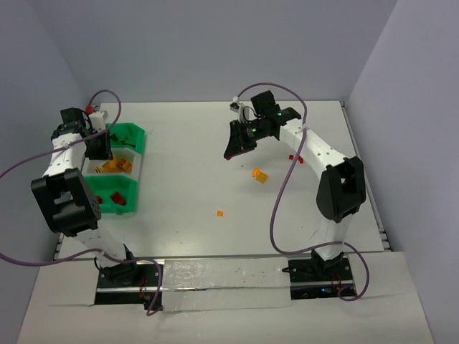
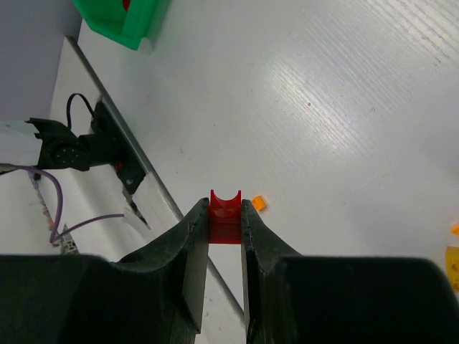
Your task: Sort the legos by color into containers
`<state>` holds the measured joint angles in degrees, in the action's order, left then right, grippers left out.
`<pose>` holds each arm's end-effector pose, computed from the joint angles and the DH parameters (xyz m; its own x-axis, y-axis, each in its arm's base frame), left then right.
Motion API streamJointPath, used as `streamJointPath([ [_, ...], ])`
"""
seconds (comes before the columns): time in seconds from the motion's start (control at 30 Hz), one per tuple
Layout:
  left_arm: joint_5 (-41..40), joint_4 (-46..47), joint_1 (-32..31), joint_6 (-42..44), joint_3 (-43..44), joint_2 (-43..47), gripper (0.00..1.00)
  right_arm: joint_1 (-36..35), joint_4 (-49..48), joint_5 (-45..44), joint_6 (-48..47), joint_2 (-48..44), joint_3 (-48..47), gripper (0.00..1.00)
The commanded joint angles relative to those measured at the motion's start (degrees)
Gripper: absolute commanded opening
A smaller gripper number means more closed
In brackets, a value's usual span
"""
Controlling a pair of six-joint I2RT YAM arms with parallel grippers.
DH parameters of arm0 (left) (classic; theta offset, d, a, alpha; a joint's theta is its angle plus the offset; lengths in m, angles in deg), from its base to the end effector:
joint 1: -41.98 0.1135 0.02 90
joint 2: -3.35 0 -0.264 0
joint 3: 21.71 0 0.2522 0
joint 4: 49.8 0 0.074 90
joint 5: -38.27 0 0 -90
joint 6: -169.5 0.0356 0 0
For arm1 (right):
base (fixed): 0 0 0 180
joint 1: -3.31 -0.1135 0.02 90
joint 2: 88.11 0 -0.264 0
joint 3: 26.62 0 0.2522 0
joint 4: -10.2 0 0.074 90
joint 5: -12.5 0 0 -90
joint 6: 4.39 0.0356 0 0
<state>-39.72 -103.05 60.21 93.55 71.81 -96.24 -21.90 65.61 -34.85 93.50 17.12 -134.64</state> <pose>0.3540 0.1088 0.2536 -0.8422 -0.0274 -0.5384 -0.0007 0.9988 -0.0497 0.3535 0.1931 0.3009 -0.8062 -0.2680 -0.5274 -0.5802 0.5321 0.6166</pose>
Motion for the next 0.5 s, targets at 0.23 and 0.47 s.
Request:
streamJointPath([
  [0.23, 25.19, -0.09, 0.96, 3.0, 2.56, 6.72, 0.66, -0.12, -14.77, 2.28, 12.44, -7.13, 8.17, 0.0],
  [0.47, 34.12, 18.89, -11.7, -11.0, -12.26, 22.35, 0.69, 1.63, -23.53, 1.49, 43.86, -4.45, 12.04, 0.0],
])
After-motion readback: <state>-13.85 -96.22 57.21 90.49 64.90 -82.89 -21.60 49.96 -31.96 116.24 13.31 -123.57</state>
